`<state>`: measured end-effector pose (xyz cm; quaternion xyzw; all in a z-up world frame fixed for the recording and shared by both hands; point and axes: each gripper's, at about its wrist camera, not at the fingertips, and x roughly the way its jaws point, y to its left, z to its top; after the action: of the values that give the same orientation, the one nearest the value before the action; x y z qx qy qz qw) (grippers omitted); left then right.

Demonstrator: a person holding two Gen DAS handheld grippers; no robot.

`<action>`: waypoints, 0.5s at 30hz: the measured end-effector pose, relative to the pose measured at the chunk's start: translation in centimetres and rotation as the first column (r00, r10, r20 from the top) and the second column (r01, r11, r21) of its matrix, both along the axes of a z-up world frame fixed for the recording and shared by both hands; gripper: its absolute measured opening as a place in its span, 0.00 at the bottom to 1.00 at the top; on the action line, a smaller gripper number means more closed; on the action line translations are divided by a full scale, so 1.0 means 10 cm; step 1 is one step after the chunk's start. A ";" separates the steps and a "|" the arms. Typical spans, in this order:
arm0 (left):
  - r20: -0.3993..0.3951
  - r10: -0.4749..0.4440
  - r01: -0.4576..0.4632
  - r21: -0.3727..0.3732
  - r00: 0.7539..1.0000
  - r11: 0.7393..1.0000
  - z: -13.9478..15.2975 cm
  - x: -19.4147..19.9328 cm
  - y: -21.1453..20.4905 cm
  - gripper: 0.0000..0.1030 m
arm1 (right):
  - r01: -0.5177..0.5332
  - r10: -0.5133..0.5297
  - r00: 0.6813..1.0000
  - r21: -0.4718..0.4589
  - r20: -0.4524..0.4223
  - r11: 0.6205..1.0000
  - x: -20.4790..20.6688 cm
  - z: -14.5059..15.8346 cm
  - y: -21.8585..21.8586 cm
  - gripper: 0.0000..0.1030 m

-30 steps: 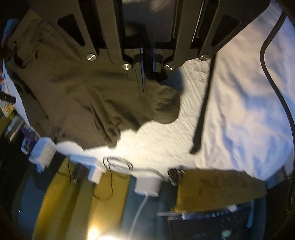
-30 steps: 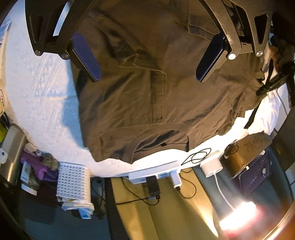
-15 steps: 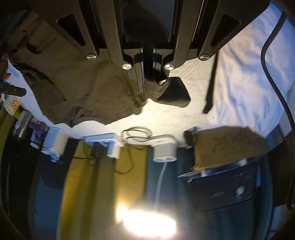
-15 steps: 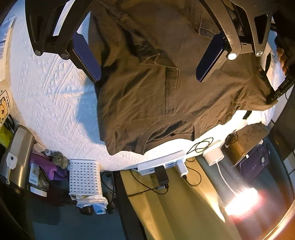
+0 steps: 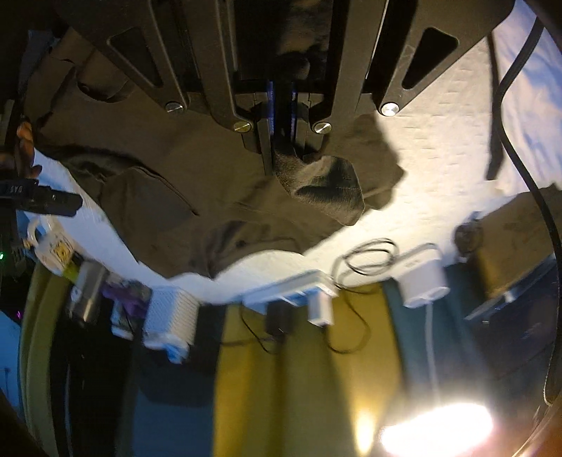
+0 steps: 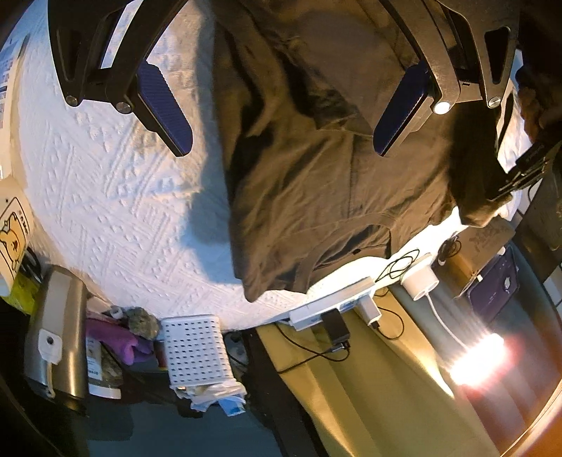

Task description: Fold small clothes

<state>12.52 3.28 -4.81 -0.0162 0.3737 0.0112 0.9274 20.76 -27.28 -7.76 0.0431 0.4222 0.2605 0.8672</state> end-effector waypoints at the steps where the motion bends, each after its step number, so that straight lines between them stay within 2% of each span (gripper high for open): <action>1: -0.020 -0.016 0.016 0.002 1.000 1.000 -0.05 0.04 -0.05 0.05 | 0.001 -0.001 1.000 0.003 -0.001 1.000 0.00 -0.01 -0.01 1.00; 9: -0.181 -0.090 0.084 -0.042 0.979 0.996 -0.39 0.18 -0.28 0.06 | 0.009 -0.009 1.000 0.015 -0.008 1.000 -0.01 -0.04 -0.10 1.00; 12: -0.216 -0.108 0.100 -0.049 0.971 0.994 -0.46 0.14 -0.33 0.06 | 0.005 -0.005 1.000 0.011 -0.018 1.000 -0.02 -0.05 -0.09 1.00; 14: -0.229 -0.127 0.117 -0.058 0.965 0.991 -0.47 0.09 -0.35 0.12 | 0.005 -0.005 1.000 0.007 -0.017 1.000 -0.03 -0.05 -0.09 1.00; 15: -0.232 -0.135 0.123 -0.064 0.963 0.990 -0.47 0.07 -0.35 0.24 | 0.005 -0.005 1.000 0.005 -0.016 1.000 -0.03 -0.05 -0.08 1.00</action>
<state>13.25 -0.19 -9.50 -0.0130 0.4813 -0.0565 0.8746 20.48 -28.11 -8.28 0.0484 0.4284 0.2588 0.8643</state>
